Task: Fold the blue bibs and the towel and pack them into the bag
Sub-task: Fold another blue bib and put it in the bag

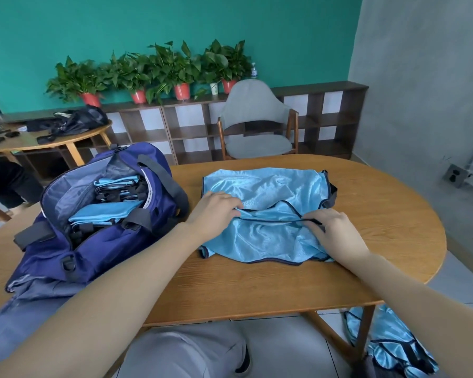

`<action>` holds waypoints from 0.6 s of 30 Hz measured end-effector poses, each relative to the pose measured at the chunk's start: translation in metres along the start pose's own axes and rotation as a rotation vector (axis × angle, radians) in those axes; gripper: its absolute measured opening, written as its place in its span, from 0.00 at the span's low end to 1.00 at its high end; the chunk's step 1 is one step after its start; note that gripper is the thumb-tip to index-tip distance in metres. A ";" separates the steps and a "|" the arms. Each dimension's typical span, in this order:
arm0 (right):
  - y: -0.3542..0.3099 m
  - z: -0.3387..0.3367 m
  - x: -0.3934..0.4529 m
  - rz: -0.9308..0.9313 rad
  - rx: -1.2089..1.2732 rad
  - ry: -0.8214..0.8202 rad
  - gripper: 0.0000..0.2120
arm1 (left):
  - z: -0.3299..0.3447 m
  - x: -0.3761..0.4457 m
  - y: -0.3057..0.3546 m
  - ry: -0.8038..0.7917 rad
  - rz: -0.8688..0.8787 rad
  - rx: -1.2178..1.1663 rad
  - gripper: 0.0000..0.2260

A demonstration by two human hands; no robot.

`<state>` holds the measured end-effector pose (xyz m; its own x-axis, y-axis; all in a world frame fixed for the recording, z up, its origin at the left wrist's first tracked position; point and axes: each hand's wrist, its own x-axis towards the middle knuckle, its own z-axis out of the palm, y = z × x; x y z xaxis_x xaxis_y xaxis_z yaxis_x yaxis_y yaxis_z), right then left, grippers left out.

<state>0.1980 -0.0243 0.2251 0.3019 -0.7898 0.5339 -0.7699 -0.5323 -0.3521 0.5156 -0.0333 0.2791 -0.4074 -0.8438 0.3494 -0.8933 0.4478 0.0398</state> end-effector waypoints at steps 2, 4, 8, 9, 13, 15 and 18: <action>0.003 -0.011 0.004 0.041 0.007 0.043 0.08 | -0.014 0.000 -0.006 -0.015 -0.059 -0.065 0.13; 0.005 -0.025 0.011 0.097 0.062 0.074 0.08 | -0.029 -0.001 -0.008 -0.026 -0.094 -0.099 0.13; 0.008 -0.051 0.025 0.093 -0.005 0.038 0.08 | -0.055 -0.006 -0.007 0.117 -0.076 -0.070 0.10; 0.010 -0.057 0.027 0.088 -0.042 0.016 0.08 | -0.060 -0.007 -0.008 0.153 -0.061 -0.059 0.09; 0.020 -0.083 0.027 0.113 -0.158 0.010 0.10 | -0.076 -0.020 -0.010 0.272 -0.071 -0.022 0.08; 0.025 -0.094 0.022 0.129 -0.153 0.074 0.09 | -0.079 -0.030 -0.008 0.308 -0.094 -0.028 0.09; 0.030 -0.103 0.007 0.138 -0.193 0.123 0.09 | -0.072 -0.050 -0.002 0.255 -0.065 0.000 0.10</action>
<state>0.1195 -0.0140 0.2972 0.1246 -0.8016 0.5847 -0.8958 -0.3443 -0.2811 0.5521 0.0296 0.3292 -0.2878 -0.7694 0.5703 -0.9161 0.3948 0.0703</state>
